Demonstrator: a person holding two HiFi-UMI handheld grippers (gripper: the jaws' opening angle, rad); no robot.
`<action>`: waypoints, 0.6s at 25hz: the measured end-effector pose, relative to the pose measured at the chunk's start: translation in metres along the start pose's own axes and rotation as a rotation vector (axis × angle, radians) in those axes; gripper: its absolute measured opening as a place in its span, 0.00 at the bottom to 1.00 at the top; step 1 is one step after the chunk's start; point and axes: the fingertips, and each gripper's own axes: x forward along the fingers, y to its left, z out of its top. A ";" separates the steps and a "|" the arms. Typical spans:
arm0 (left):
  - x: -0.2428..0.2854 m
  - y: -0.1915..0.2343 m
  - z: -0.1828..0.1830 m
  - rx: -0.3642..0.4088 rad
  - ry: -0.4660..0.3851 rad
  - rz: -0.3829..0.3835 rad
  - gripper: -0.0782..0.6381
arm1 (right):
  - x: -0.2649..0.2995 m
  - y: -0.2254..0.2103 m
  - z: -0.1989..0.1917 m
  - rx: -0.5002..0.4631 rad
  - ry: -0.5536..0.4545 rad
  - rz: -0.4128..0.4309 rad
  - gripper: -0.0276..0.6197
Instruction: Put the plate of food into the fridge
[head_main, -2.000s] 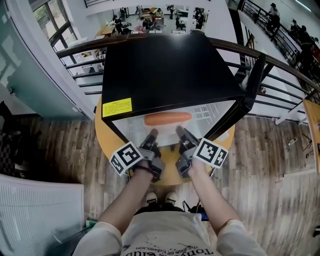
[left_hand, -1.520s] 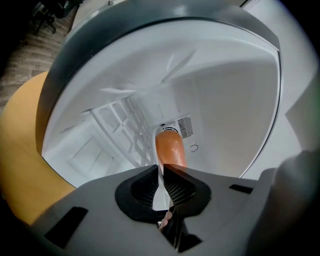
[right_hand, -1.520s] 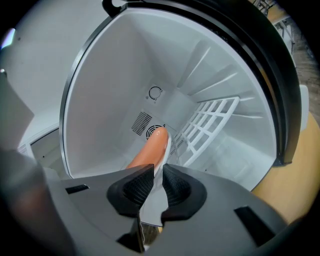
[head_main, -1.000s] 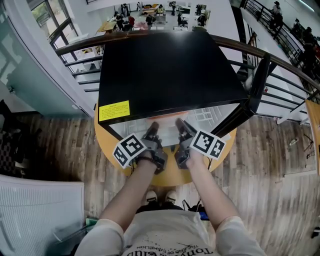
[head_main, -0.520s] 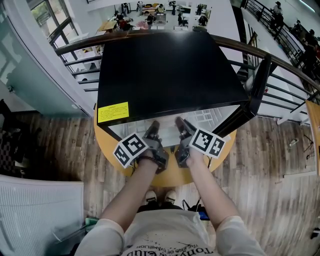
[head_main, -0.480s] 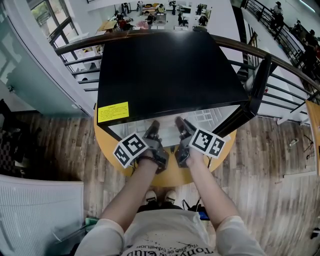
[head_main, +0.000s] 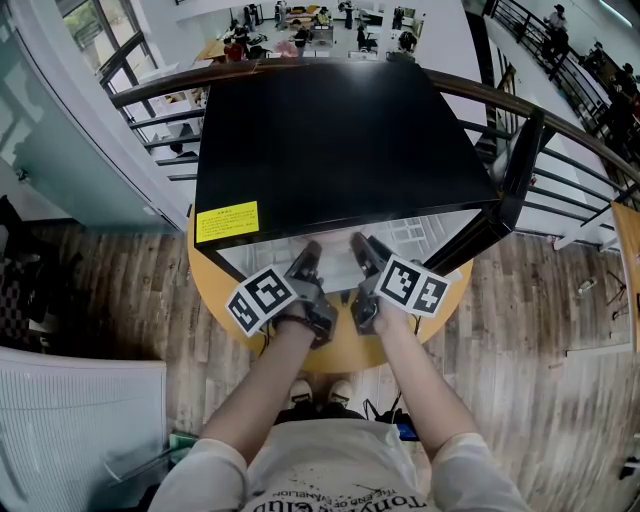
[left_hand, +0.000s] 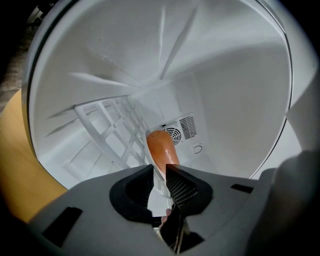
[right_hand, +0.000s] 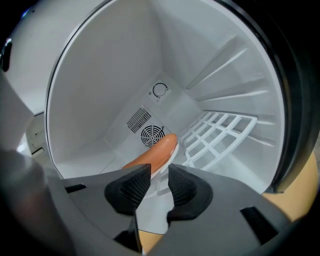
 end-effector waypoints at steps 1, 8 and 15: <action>-0.001 -0.001 -0.001 0.004 0.003 0.000 0.22 | -0.001 0.000 0.000 -0.017 0.000 -0.007 0.21; -0.007 -0.001 -0.005 0.024 0.023 0.002 0.26 | -0.002 0.002 -0.002 -0.114 -0.002 -0.046 0.24; -0.009 0.003 -0.007 0.018 0.029 0.006 0.26 | -0.001 0.002 -0.006 -0.195 0.001 -0.082 0.32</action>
